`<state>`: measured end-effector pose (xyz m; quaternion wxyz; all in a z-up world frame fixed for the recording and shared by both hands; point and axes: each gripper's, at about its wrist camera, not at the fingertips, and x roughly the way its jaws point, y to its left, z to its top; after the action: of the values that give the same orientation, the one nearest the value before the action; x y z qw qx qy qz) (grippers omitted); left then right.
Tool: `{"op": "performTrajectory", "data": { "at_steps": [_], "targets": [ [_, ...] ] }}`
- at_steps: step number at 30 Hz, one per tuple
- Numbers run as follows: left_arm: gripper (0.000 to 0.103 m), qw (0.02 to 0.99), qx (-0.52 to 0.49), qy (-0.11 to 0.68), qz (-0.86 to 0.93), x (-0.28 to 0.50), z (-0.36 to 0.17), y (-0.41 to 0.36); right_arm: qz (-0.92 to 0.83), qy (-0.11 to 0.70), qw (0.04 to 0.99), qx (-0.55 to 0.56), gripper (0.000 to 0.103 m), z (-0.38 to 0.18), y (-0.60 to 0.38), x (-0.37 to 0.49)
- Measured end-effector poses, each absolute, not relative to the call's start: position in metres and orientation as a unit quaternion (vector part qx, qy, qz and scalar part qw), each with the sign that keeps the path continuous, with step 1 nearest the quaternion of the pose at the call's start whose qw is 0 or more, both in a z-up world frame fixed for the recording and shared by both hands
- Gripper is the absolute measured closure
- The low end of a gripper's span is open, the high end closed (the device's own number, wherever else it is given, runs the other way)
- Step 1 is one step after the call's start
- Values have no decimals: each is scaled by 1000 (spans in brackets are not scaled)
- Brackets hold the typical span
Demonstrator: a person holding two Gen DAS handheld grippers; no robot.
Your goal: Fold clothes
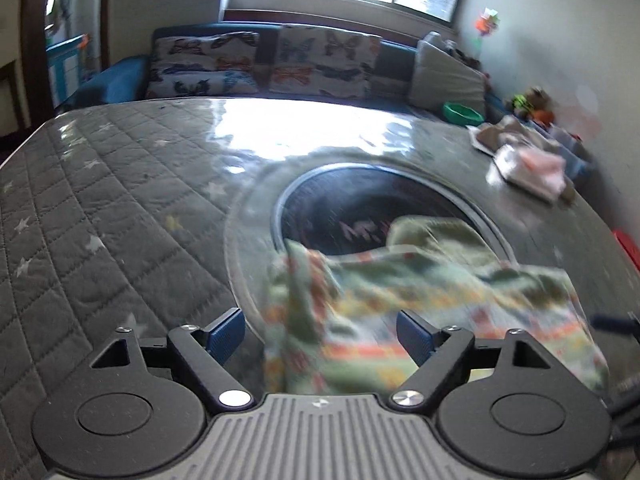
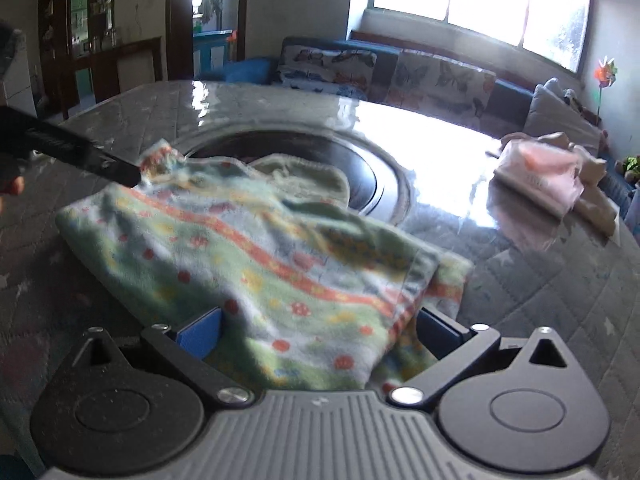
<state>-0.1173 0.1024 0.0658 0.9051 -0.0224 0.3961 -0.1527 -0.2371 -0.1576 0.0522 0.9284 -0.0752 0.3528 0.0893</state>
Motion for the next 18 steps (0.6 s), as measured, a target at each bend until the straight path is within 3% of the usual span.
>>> {"op": "performTrajectory", "data": {
  "at_steps": [5,18],
  "targets": [
    [38,906,-27,409,-102,-85,55,107,75,348,932,-68,0,56,-165,-232],
    [32,908,-62,398,-113,-96,71,124,55,353,934,-33,0,54,-195,-189]
  ]
}}
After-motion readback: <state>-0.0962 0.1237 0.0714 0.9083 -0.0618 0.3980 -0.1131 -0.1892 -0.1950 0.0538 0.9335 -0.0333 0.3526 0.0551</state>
